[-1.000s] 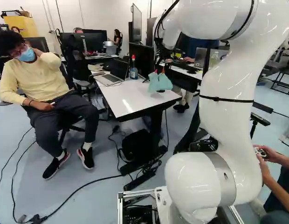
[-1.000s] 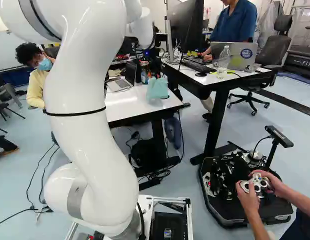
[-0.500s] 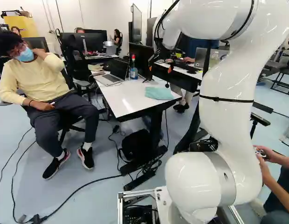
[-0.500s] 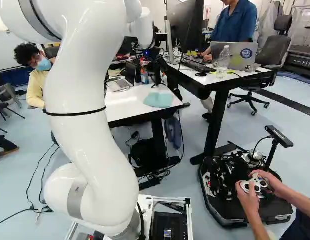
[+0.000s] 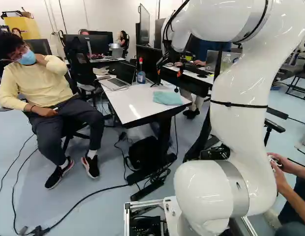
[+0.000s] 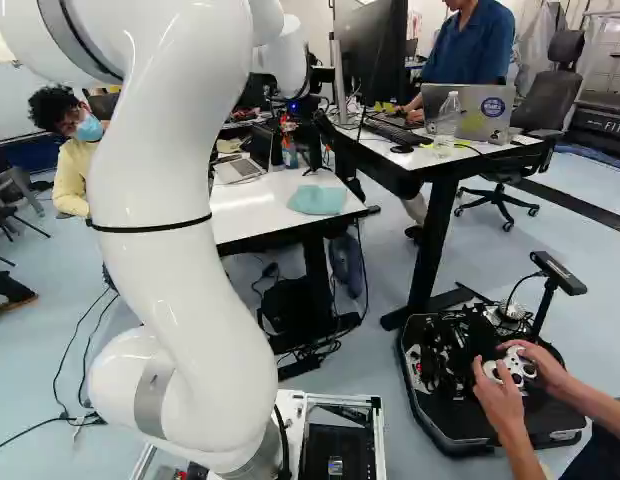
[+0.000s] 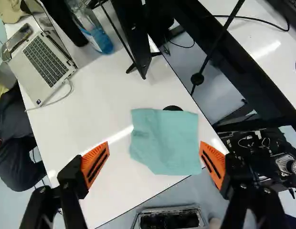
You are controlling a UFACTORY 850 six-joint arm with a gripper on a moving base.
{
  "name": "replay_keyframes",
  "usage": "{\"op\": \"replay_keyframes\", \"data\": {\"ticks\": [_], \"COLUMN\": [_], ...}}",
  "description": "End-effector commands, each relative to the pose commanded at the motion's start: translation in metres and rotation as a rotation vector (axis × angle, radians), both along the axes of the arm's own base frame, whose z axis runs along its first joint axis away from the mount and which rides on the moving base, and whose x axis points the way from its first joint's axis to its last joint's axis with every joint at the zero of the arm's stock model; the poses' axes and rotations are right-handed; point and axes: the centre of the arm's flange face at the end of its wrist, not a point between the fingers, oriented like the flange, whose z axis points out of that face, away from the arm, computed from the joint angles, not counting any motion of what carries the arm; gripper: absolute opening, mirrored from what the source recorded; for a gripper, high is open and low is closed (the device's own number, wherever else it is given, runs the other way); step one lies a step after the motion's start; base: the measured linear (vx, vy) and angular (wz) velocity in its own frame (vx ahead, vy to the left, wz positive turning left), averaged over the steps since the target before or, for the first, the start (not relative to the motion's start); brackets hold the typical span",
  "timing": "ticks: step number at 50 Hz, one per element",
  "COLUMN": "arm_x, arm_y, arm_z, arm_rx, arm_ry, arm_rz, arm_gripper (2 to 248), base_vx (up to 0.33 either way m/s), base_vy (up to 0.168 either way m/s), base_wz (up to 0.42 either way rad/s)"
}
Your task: Clean the table with the green towel
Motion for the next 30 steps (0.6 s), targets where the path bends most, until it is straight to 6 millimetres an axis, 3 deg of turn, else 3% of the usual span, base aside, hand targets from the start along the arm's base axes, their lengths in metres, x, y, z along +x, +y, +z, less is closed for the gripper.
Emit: {"op": "replay_keyframes", "data": {"ticks": [30], "arm_x": [-0.009], "arm_y": [0.003], "arm_z": [-0.011], "arm_rx": [-0.010], "arm_ry": [-0.031], "arm_rz": [0.000], "arm_gripper": [247], "base_vx": [0.000], "base_vy": [0.000], "base_wz": [0.000]}}
